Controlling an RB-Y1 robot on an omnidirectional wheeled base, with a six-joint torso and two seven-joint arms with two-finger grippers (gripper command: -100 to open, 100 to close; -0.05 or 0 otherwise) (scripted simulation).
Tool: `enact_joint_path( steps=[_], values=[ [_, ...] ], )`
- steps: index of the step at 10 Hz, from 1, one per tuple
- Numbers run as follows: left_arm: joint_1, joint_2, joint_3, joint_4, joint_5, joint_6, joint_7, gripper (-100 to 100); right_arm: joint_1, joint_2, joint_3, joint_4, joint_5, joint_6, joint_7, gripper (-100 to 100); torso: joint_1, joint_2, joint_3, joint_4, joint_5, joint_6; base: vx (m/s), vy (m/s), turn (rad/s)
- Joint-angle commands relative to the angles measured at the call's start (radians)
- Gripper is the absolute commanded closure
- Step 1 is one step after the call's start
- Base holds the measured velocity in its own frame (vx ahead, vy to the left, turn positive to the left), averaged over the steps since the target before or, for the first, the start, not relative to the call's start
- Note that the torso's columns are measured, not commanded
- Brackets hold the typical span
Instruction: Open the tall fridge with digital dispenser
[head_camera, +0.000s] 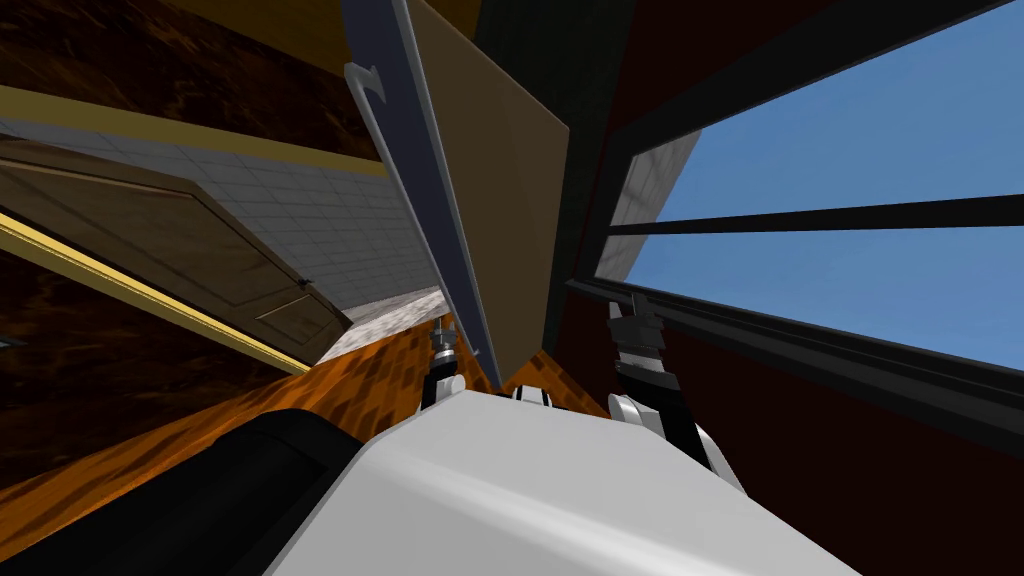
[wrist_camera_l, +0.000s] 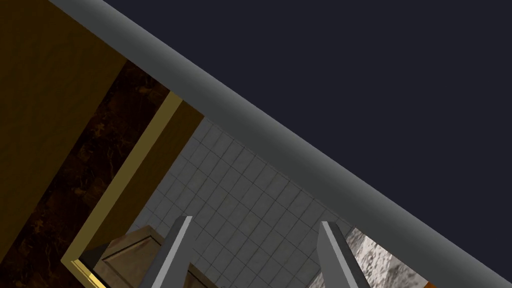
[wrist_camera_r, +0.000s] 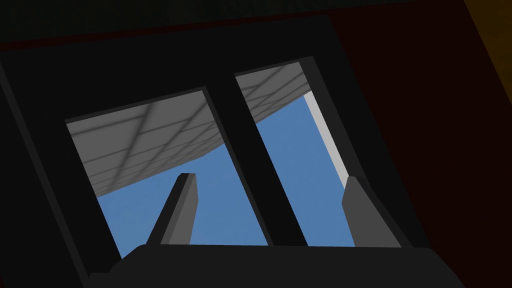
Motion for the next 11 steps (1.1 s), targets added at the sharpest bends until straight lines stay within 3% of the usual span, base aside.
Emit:
enact_joint_path(
  steps=[1, 4, 5, 6, 8, 9, 10, 11],
  values=[
    [-0.014, -0.008, 0.036, -0.015, 0.025, 0.022, -0.023, -100, 0.000, 0.000, 0.000, 0.000, 0.000, 0.000, 0.000, 0, 0.005, 0.001, 0.000, 0.002, -0.001, -0.004, -0.029, 0.024, -0.088],
    [-0.035, -0.016, 0.082, -0.034, 0.061, 0.060, -0.057, -100, 0.000, 0.000, 0.000, 0.000, 0.000, 0.000, 0.000, 0, 0.016, -0.002, -0.003, 0.005, -0.003, -0.009, -0.014, 0.033, -0.104],
    [-0.026, -0.017, 0.073, -0.032, 0.051, 0.050, -0.049, -100, 0.000, 0.000, 0.000, 0.000, 0.000, 0.000, 0.000, 0, 0.015, 0.000, -0.002, 0.006, -0.004, -0.010, -0.003, 0.027, -0.008],
    [-0.017, -0.009, 0.043, -0.018, 0.031, 0.029, -0.028, 100, 0.000, 0.000, 0.000, 0.000, 0.000, 0.000, 0.000, 0, 0.013, 0.004, 0.001, 0.007, -0.004, -0.012, 0.012, -0.021, 0.114],
    [-0.003, -0.003, 0.013, -0.005, 0.007, 0.003, -0.006, 100, 0.000, 0.000, 0.000, 0.000, 0.000, 0.000, 0.000, 0, 0.011, 0.011, 0.005, 0.008, -0.004, -0.016, 0.033, -0.047, 0.112],
    [-0.010, -0.005, 0.024, -0.007, 0.015, 0.014, -0.015, 100, 0.000, 0.000, 0.000, 0.000, 0.000, 0.000, 0.000, 0, 0.013, 0.013, 0.006, 0.009, -0.004, -0.017, 0.012, -0.020, 0.019],
    [-0.008, 0.029, 0.022, -0.006, 0.014, 0.011, -0.012, -100, 0.000, 0.000, 0.000, 0.000, 0.000, 0.000, 0.000, 0, 0.016, 0.014, 0.007, 0.009, -0.003, -0.016, 0.001, -0.007, 0.006],
    [-0.008, 0.054, 0.021, -0.006, 0.014, 0.013, -0.012, -100, 0.000, 0.000, 0.000, 0.000, 0.000, 0.000, 0.000, 0, 0.016, 0.013, 0.007, 0.009, -0.003, -0.016, 0.000, 0.000, 0.000]
  ],
)
